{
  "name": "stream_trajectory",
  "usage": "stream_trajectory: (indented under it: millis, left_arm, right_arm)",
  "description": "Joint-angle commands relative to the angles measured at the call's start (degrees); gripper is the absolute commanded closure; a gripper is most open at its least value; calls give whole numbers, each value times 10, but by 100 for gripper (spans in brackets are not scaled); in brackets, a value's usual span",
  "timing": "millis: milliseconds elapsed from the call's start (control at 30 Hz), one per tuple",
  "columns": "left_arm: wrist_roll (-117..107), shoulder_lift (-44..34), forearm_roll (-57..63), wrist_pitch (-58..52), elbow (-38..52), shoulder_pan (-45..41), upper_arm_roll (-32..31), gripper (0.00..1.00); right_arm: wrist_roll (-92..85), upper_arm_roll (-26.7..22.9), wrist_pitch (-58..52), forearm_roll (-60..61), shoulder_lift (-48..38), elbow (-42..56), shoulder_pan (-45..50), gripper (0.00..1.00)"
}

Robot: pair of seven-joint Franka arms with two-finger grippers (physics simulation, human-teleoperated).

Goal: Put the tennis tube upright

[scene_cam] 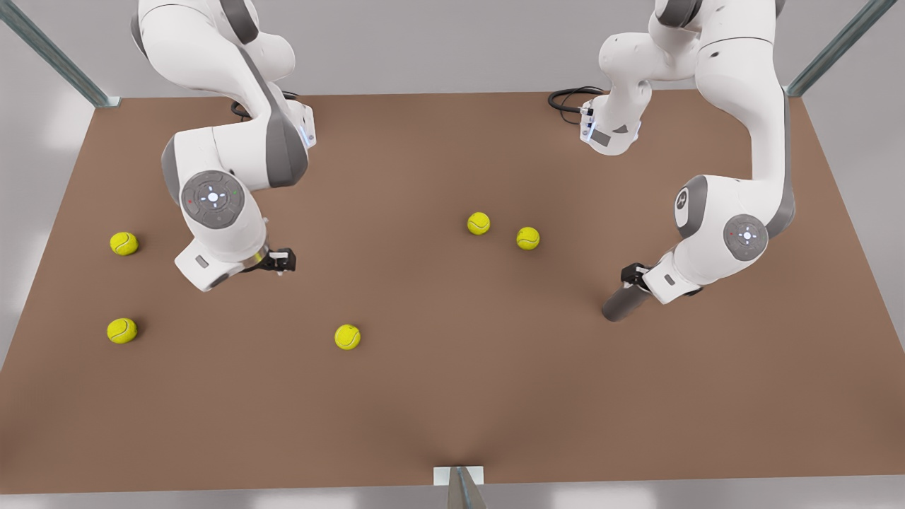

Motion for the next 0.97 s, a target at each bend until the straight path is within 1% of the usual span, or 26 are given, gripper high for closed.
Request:
stream_trajectory:
  millis: [0,33,133,167,233,300,400,500,600,933]
  left_arm:
    - [0,0,0,-1,1,0,0,0]
    - [-1,0,-1,-2,2,1,1,0]
    - [-19,6,-3,-37,48,12,0,0]
    - [-37,30,-4,-89,105,16,0,0]
    - [-37,39,0,-184,179,17,1,0]
    - [-34,27,10,-246,215,28,1,0]
    - [-35,-18,27,-258,211,29,2,0]
    - [-37,-40,28,-258,196,29,2,0]
    - [-38,-35,29,-258,187,28,2,0]
    - [-37,-31,29,-259,186,28,2,0]
  right_arm:
    - [0,0,0,-1,0,0,0,0]
    - [-1,-1,0,-1,0,1,0,0]
    - [0,3,-1,1,0,0,1,0]
    - [0,4,-1,0,0,1,3,0]
    - [-1,3,0,0,0,0,2,0]
    - [-2,-2,0,-2,0,0,-2,0]
    - [-1,-1,0,0,1,0,-18,0]
    - [-1,-1,1,0,3,0,-33,0]
    - [-2,0,20,40,6,0,-70,0]
    - [-5,1,23,44,5,-2,-70,0]
